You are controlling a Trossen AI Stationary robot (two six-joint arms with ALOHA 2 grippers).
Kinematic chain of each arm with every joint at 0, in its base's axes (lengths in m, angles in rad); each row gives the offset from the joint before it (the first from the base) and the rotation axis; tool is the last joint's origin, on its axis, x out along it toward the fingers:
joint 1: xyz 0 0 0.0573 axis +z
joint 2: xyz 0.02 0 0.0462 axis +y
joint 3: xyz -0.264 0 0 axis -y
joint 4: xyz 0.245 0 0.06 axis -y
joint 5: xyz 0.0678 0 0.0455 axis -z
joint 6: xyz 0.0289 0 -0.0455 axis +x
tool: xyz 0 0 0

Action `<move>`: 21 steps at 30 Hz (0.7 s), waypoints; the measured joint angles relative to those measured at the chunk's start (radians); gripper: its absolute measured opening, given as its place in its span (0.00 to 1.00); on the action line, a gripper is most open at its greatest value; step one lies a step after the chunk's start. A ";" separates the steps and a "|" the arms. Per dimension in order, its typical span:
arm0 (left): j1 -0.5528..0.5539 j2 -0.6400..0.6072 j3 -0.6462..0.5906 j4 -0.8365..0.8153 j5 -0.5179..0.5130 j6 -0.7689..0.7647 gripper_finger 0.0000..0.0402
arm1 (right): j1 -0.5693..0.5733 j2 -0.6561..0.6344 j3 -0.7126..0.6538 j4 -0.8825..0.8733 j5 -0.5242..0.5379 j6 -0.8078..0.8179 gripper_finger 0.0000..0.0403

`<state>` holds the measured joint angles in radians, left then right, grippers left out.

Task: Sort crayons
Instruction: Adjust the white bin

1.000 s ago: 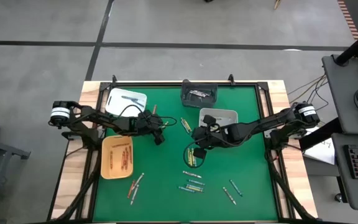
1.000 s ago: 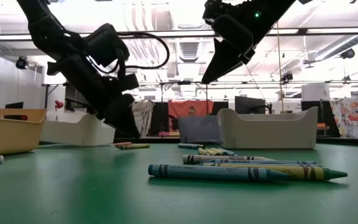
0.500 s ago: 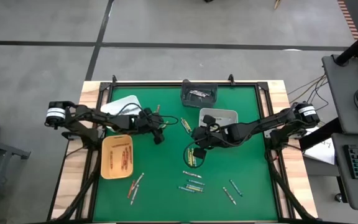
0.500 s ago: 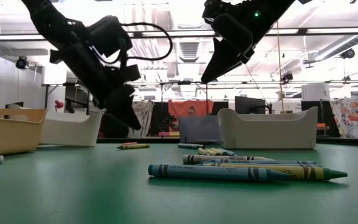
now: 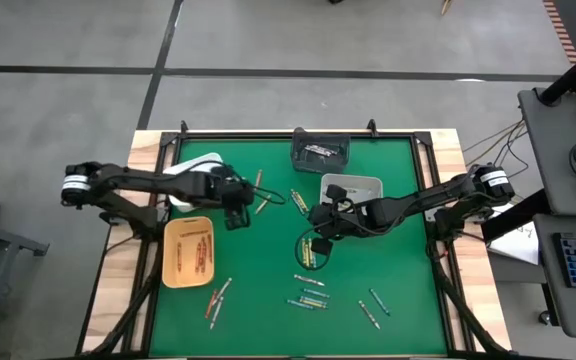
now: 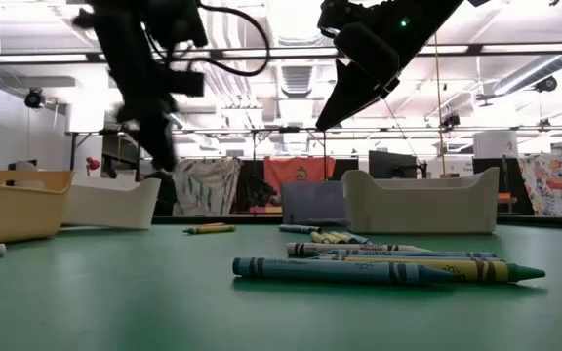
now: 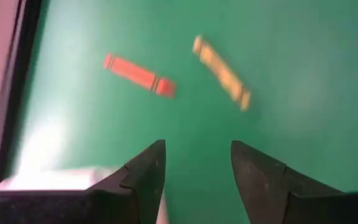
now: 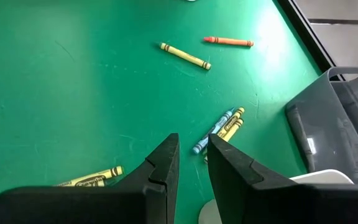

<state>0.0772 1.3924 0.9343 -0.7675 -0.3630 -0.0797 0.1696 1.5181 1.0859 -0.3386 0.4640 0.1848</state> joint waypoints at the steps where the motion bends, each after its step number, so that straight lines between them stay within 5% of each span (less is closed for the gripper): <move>1: 0.000 -0.015 0.024 -0.083 -0.002 0.006 0.41 | 0.000 0.000 0.000 0.000 0.000 -0.001 0.18; 6: 0.027 -0.101 0.060 -0.315 0.011 0.027 0.31 | 0.000 0.000 0.000 0.001 0.000 -0.003 0.18; 12: 0.063 -0.177 0.046 -0.489 0.149 -0.012 0.04 | 0.000 0.000 0.000 0.003 0.000 -0.003 0.18; 21: 0.064 -0.211 0.038 -0.771 0.219 -0.227 0.00 | 0.000 0.000 -0.001 0.008 0.000 -0.006 0.18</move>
<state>0.1413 1.1814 0.9727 -1.5388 -0.1444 -0.3068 0.1696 1.5181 1.0851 -0.3305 0.4637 0.1791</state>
